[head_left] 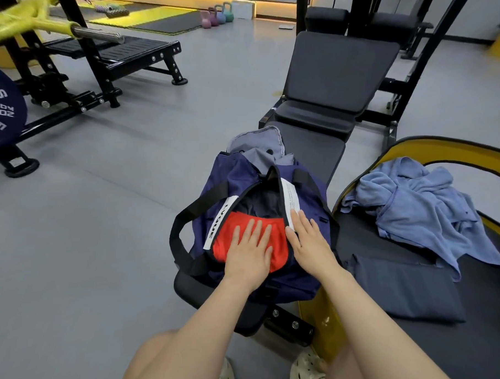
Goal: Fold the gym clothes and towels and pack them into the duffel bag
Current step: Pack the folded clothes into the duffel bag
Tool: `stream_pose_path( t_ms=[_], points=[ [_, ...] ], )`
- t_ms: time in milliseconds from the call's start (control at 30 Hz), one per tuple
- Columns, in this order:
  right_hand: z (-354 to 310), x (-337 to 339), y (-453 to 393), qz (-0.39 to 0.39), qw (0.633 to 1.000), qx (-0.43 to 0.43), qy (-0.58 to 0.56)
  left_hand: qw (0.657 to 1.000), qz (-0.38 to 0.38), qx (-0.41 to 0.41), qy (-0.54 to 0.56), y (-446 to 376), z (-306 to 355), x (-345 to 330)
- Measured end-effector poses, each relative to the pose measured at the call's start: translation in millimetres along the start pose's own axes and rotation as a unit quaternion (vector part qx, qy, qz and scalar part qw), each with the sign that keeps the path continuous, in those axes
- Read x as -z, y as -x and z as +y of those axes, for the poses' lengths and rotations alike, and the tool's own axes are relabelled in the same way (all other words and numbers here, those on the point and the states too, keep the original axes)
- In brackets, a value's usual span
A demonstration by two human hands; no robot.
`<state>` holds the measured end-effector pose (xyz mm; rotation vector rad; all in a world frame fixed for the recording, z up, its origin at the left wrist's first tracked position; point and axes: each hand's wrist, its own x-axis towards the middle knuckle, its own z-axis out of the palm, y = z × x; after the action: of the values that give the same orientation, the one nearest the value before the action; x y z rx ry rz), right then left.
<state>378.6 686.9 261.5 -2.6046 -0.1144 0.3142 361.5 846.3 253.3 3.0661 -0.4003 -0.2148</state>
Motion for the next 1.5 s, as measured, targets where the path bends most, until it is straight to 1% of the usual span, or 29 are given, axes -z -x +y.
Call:
stream_pose_path(
  t_ms=[67,100,133,167,200,267,333,400,467,533,633,733,800,867,933,967,1100,1200,1233,1367,1400,1500],
  points=[
    [1,1,0,0.009,1.0,-0.006,-0.007,0.999,0.027,-0.037,0.008,-4,5,1],
    [1,1,0,0.01,1.0,-0.014,-0.01,0.998,0.006,-0.06,0.009,-6,7,4],
    [0,2,1,0.012,1.0,-0.022,-0.013,0.995,0.004,-0.097,0.01,-10,8,0],
    [0,3,2,0.011,0.999,-0.028,-0.015,0.994,-0.017,-0.111,0.011,-13,10,-2],
    [-1,3,3,0.008,0.999,-0.032,-0.017,0.993,-0.045,-0.109,0.022,-14,11,-2],
    [-1,2,3,0.003,0.999,-0.031,-0.02,0.992,-0.075,-0.099,0.016,-17,12,-1],
    [0,1,3,-0.001,1.0,-0.031,-0.004,0.992,-0.092,-0.087,0.005,-17,13,-4],
    [5,-1,0,0.003,0.999,-0.034,0.016,0.993,-0.091,-0.081,0.008,-18,12,-6],
    [11,-4,-4,0.008,0.999,-0.025,0.025,0.995,-0.057,-0.07,0.033,-18,10,-4],
    [14,-6,-8,0.013,1.0,-0.008,0.022,0.998,-0.006,-0.04,0.041,-16,5,2],
    [9,-3,-7,0.018,0.999,-0.03,-0.003,0.996,0.088,-0.007,0.001,-7,-5,13],
    [5,5,-3,0.035,0.999,-0.032,-0.009,0.983,0.173,0.019,-0.052,1,-21,19],
    [9,10,-3,0.044,0.998,-0.042,-0.023,0.978,0.194,0.058,-0.043,3,-29,21],
    [18,17,-2,0.062,0.995,-0.066,-0.044,0.978,0.186,0.093,0.012,5,-35,22],
    [30,26,2,0.072,0.99,-0.107,-0.054,0.981,0.139,0.122,0.06,5,-37,19],
    [38,30,4,0.073,0.988,-0.127,-0.054,0.984,0.111,0.123,0.07,5,-38,17],
    [62,38,12,0.05,0.979,-0.195,-0.037,0.994,0.058,0.084,0.046,2,-34,6],
    [76,42,17,0.012,0.973,-0.231,-0.001,0.993,0.042,0.098,0.052,2,-29,8],
    [81,43,21,0.01,0.97,-0.241,0.008,0.992,0.036,0.104,0.058,3,-27,9],
    [100,36,46,0.067,0.96,-0.261,0.073,0.993,0.023,0.109,0.048,5,-25,13],
    [104,30,52,0.061,0.957,-0.269,0.089,0.993,0.02,0.107,0.038,4,-25,12],
    [112,8,59,0.011,0.949,-0.297,0.105,0.995,0.018,0.101,0.017,2,-27,10]
  ],
)
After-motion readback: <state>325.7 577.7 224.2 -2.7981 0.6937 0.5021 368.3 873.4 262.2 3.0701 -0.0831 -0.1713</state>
